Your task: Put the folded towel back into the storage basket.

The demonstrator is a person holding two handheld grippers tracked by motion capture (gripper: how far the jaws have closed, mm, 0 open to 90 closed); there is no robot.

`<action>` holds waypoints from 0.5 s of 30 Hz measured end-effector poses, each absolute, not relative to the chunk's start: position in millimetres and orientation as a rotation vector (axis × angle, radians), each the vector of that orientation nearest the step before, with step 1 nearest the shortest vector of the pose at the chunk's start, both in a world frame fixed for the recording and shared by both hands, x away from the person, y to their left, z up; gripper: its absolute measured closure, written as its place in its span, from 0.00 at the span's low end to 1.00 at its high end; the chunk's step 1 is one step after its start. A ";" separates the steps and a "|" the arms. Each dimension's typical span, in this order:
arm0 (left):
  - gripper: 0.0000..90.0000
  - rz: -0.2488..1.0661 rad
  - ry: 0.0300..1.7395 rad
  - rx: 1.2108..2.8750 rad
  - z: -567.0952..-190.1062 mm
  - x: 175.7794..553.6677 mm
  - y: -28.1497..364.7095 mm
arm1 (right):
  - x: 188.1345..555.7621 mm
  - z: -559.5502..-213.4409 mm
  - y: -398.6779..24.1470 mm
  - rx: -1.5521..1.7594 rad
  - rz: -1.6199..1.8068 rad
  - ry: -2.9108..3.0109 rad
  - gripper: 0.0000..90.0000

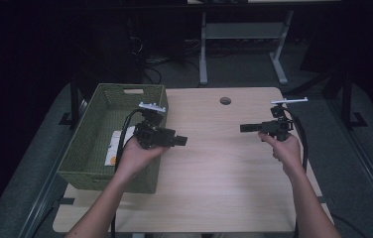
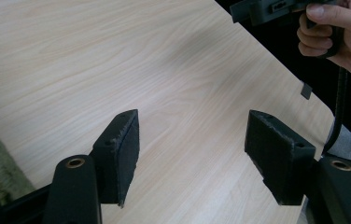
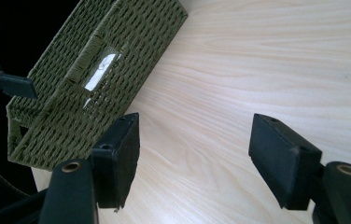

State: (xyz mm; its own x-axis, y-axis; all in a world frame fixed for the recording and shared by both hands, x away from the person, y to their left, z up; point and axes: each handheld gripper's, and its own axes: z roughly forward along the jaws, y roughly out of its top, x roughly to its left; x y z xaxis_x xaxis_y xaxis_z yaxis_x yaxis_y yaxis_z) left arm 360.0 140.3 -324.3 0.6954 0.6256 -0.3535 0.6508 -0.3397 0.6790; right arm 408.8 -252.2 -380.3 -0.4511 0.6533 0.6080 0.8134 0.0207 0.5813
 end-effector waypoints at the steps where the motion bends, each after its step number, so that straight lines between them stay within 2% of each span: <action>1: 0.40 -0.039 0.974 2.051 -324.7 360.1 139.3 | 407.9 -381.9 -254.5 -1.545 -1.403 -2.110 0.37; 15: 0.39 -0.053 0.962 2.071 -334.8 360.8 114.4 | 399.4 -398.4 -275.4 -1.565 -1.377 -2.102 0.35</action>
